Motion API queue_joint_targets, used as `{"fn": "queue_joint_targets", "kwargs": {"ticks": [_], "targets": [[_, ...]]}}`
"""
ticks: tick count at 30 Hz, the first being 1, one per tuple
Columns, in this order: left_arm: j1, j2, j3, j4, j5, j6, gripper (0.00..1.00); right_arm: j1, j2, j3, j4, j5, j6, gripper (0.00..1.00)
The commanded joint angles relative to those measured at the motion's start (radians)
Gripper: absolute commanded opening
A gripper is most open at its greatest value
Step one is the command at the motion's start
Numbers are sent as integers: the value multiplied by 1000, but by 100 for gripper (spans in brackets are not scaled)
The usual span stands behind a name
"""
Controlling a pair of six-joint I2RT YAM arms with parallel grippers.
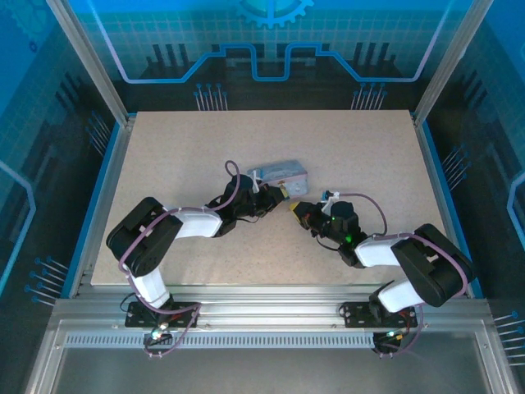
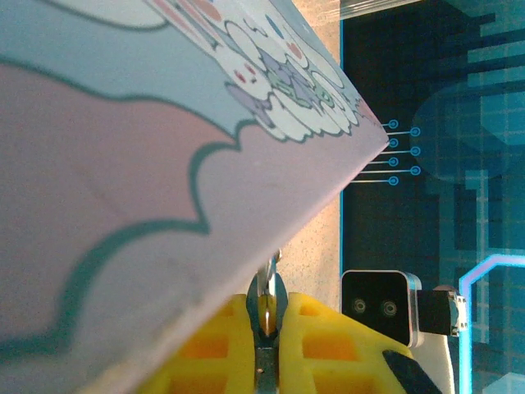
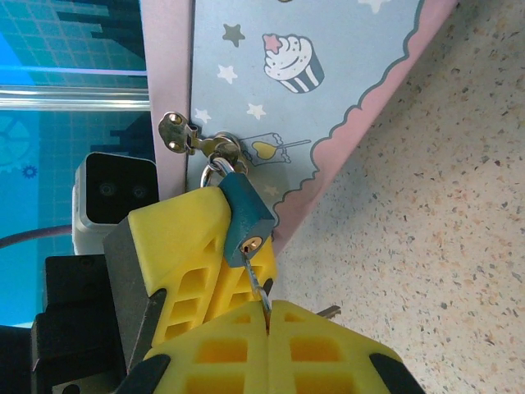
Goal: Unlock the padlock with the key
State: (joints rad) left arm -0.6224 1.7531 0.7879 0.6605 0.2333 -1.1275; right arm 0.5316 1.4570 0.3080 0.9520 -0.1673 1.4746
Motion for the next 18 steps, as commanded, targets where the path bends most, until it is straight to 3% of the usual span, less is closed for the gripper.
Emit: {"fn": "queue_joint_targets", "kwargs": {"ticks": [1,18], "targets": [[6,10,-3,49,17,-5,0,13,-9,-4,27,12,-4,0],[6,13,-5,58,21,-11,0,10,5,17,11,16,-22,0]]}}
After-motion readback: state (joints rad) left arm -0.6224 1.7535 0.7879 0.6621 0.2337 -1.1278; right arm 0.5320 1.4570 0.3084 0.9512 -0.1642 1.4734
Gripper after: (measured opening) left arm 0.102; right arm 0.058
